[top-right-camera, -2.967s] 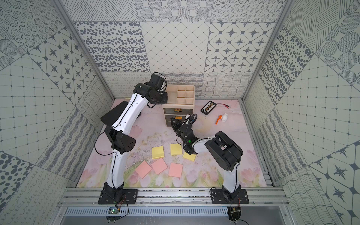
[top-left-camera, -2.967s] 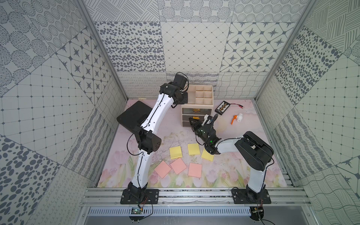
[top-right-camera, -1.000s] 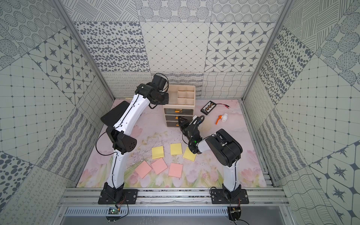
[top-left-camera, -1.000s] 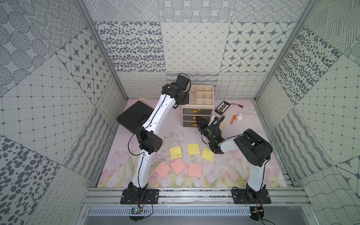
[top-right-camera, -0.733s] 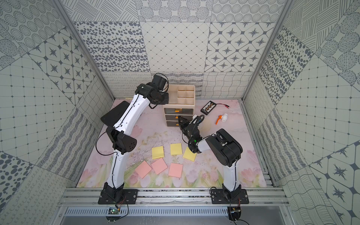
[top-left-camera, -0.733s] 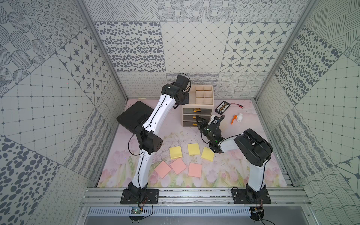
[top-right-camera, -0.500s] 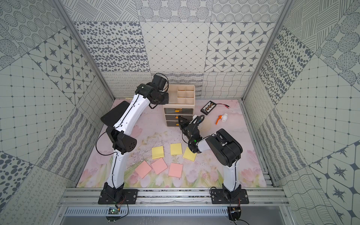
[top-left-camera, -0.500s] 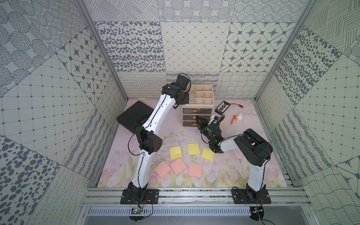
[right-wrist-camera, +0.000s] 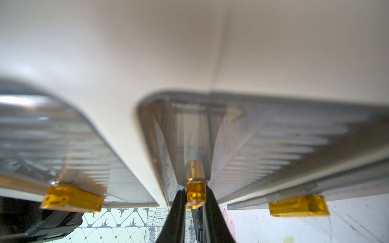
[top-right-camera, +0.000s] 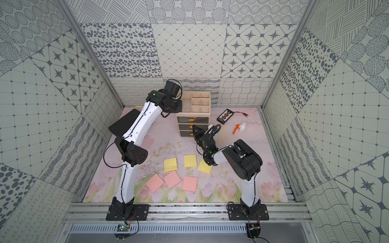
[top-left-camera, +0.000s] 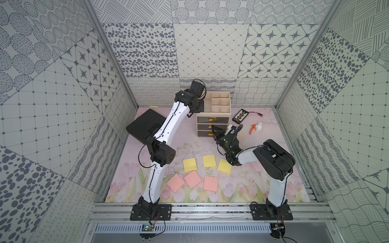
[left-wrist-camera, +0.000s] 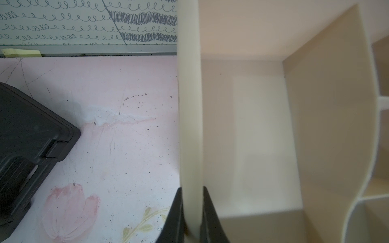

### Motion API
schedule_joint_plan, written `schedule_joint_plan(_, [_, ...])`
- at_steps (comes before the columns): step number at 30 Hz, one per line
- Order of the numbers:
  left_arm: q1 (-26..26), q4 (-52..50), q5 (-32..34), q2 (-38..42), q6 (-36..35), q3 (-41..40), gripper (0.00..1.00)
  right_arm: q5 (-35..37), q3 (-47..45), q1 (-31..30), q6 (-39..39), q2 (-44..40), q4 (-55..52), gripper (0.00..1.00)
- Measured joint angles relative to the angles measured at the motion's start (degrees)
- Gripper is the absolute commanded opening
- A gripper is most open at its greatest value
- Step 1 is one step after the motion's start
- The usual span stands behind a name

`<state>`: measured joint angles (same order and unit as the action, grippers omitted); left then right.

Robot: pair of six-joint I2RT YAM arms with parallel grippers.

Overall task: Please put the sticky notes in the drawer by color
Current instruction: Open the drawer in the storage box.

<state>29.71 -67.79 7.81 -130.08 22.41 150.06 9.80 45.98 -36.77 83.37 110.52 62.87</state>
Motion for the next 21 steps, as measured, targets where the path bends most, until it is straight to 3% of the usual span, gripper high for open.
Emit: schedule_joint_plan(21, [1.0, -1.9, 2.3, 0.0, -0.1, 0.7, 0.0, 7.5, -1.1, -3.7, 0.9, -2.5, -2.7, 0.07])
